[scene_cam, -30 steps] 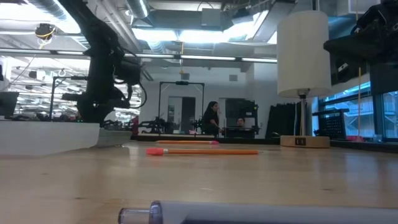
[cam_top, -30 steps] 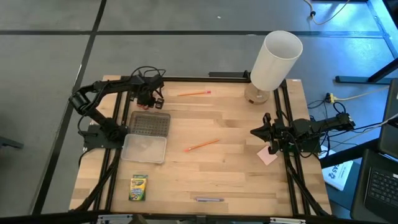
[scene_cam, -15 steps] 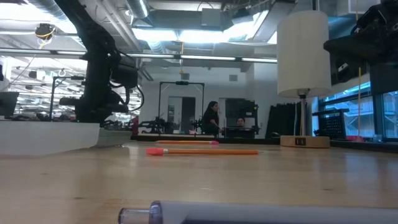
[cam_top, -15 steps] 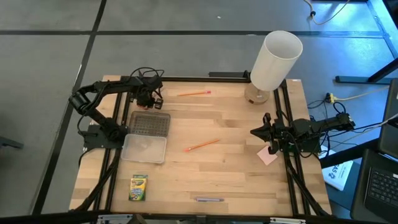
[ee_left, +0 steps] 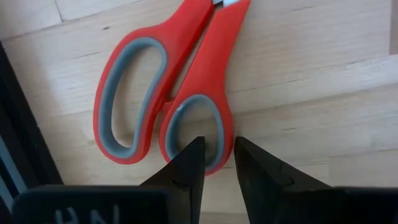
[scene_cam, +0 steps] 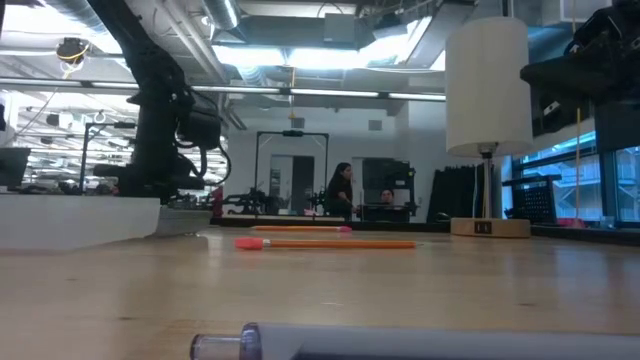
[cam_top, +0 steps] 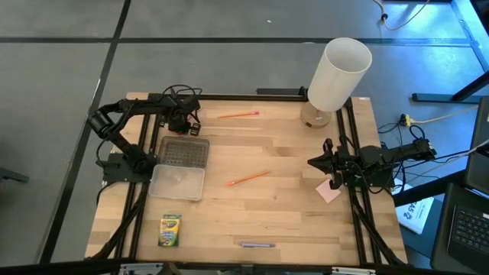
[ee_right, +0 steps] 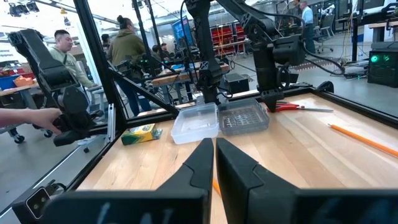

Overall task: Pack school essentials
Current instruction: Put the red scissors into the transparent supply box

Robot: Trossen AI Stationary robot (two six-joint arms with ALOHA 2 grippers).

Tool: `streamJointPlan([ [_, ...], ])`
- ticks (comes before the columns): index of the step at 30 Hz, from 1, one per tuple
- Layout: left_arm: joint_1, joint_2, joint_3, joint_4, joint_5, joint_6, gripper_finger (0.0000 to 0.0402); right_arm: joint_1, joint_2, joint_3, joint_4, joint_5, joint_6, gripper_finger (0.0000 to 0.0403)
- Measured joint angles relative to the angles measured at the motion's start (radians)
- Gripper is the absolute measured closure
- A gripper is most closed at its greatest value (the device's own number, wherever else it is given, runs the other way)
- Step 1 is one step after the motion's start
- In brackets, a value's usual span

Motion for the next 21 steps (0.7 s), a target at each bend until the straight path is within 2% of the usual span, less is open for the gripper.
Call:
streamJointPlan([
  [6, 0.0, 0.001, 0.0, 0.001, -0.007, 0.021, 0.0321, 0.0, 0.0, 0.0, 0.0, 0.0, 0.0, 0.038],
  [9, 0.0, 0.001, 0.0, 0.003, -0.007, 0.051, 0.0339, 0.0, 0.0, 0.0, 0.0, 0.0, 0.0, 0.038],
  [14, 0.0, 0.002, 0.0, 0.003, -0.009, 0.054, 0.0389, 0.0, 0.0, 0.0, 0.0, 0.0, 0.0, 0.038],
  [21, 0.0, 0.002, -0.001, 0.002, -0.018, 0.078, 0.0396, 0.0, 0.0, 0.0, 0.0, 0.0, 0.0, 0.038],
])
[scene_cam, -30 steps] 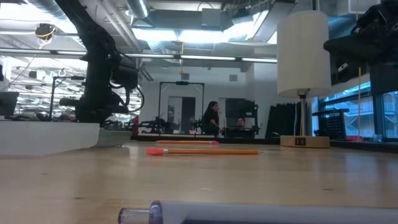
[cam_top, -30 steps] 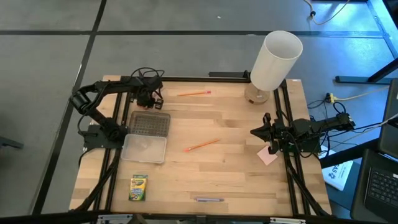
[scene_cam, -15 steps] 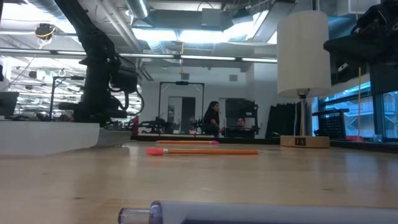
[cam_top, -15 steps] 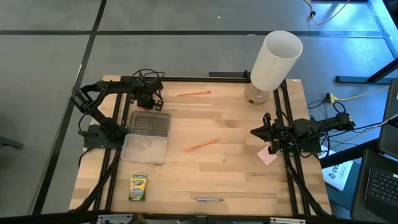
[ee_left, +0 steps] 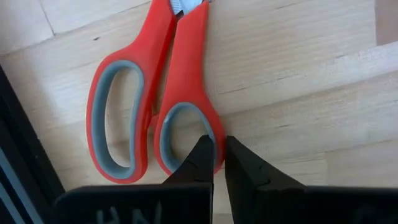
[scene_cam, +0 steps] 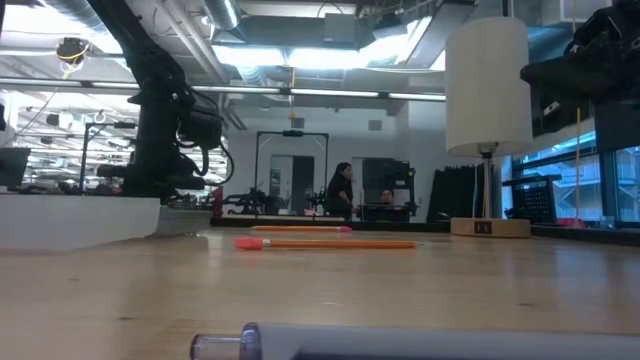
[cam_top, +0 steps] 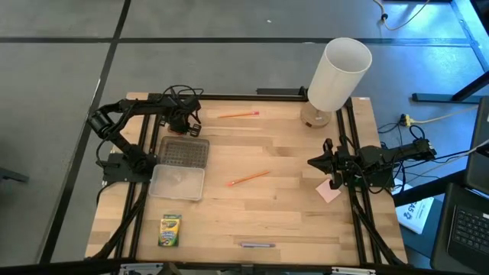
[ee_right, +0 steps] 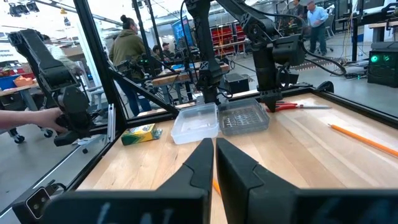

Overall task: Pack school essentials
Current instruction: Put the red scissors into the transparent supply box

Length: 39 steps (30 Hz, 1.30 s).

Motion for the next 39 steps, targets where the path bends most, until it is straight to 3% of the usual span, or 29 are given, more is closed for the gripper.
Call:
streamJointPlan([
  [8, -0.022, -0.021, 0.01, -0.024, -0.057, 0.063, 0.0399, 0.0, 0.0, 0.0, 0.0, 0.0, -0.033, 0.038],
  [20, -0.145, -0.184, 0.071, -0.131, -0.071, 0.087, 0.0401, 0.0, 0.0, 0.0, 0.0, 0.002, -0.136, 0.038],
  [28, -0.336, -0.4, 0.107, -0.221, -0.05, 0.133, 0.0401, 0.0, 0.0, 0.0, 0.0, 0.001, -0.136, 0.038],
  [31, -0.43, -0.463, 0.107, -0.286, 0.002, 0.139, 0.0401, 0.0, 0.0, 0.0, 0.0, 0.0, -0.138, 0.038],
  [39, -0.719, -0.496, 0.107, -0.451, 0.096, 0.032, 0.0401, 0.0, 0.0, 0.0, 0.0, 0.0, -0.139, 0.038],
])
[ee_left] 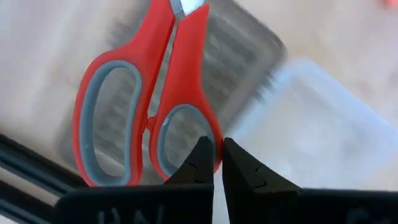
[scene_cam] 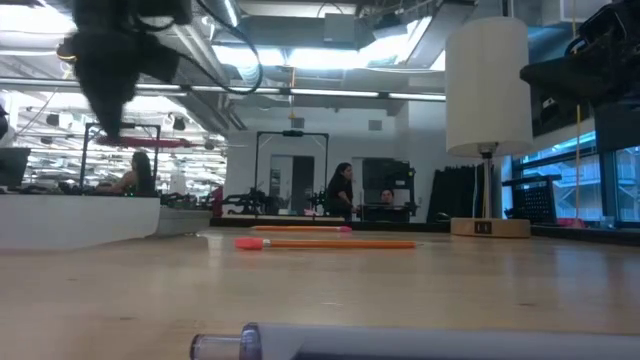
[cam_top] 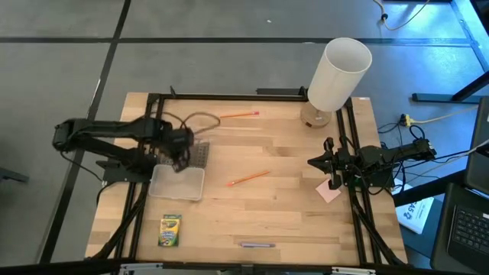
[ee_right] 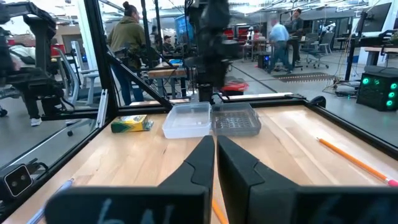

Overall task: Pack school essentials
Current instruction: Put the red scissors into the transparent supply box

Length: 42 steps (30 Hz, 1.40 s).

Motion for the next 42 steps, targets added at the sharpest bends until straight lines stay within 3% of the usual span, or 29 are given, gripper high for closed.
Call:
streamJointPlan([
  [8, -0.29, 0.002, 0.0, -0.035, 0.157, -0.261, 0.0401, 0.0, 0.0, 0.0, 0.0, 0.0, -0.038, 0.038],
  [19, -0.57, 0.027, -0.001, -0.059, 0.203, -0.572, 0.0401, 0.0, 0.0, 0.0, 0.0, 0.0, -0.049, 0.038],
  [28, -0.612, 0.078, -0.056, -0.074, 0.244, -0.665, 0.0401, 0.0, 0.0, 0.0, 0.0, 0.0, -0.047, 0.038],
  [42, -0.535, 0.126, -0.126, 0.052, 0.201, -0.588, 0.0401, 0.0, 0.0, 0.0, 0.0, 0.0, -0.045, 0.038],
])
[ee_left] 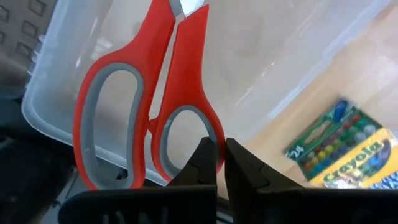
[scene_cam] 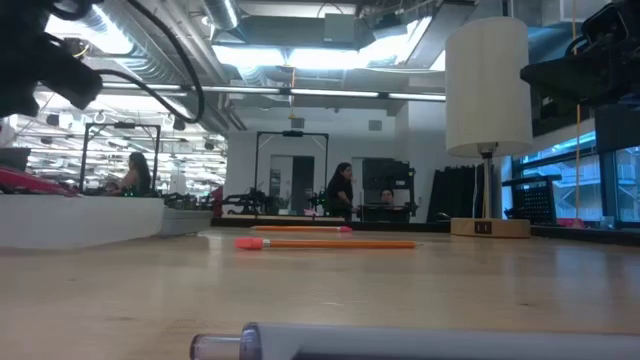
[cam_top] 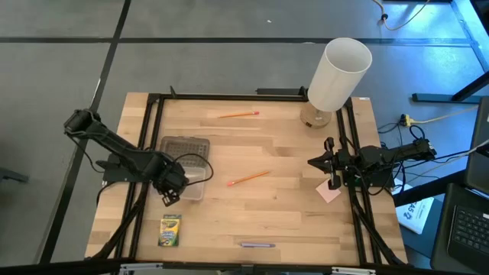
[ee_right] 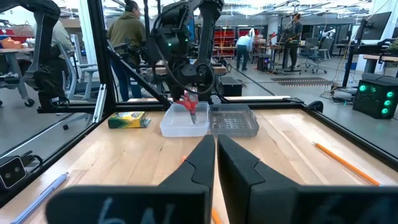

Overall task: Pack school essentials
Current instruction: Put the red scissors into the transparent supply box, then put the orange pencil into the transparent supply box

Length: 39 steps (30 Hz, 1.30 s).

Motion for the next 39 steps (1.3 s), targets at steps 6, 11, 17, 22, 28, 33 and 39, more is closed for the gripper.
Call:
streamJointPlan([
  [6, 0.052, 0.003, -0.026, 0.028, -0.023, 0.006, 0.0401, 0.0, 0.0, 0.0, 0.0, 0.0, 0.0, 0.038],
  [11, 0.089, 0.003, -0.077, 0.156, -0.025, 0.029, 0.0401, 0.0, 0.0, 0.0, 0.0, 0.0, 0.0, 0.038],
  [17, 0.114, 0.003, -0.117, 0.199, -0.05, 0.032, 0.0398, 0.0, 0.0, 0.0, 0.0, 0.0, 0.0, 0.038],
  [22, 0.138, 0.003, -0.143, 0.234, -0.071, 0.026, 0.0377, 0.0, 0.0, 0.0, 0.0, 0.0, 0.0, 0.038],
  [28, 0.171, 0.003, -0.146, 0.241, -0.103, 0.024, 0.0352, 0.0, 0.0, 0.0, 0.0, 0.0, 0.0, 0.038],
  [33, 0.185, 0.003, -0.146, 0.24, -0.105, 0.024, 0.033, 0.0, 0.0, 0.0, 0.0, 0.0, -0.002, 0.038],
  [39, 0.197, 0.003, -0.146, 0.24, -0.1, 0.0, 0.0301, 0.0, 0.0, 0.0, 0.0, 0.0, -0.003, 0.038],
])
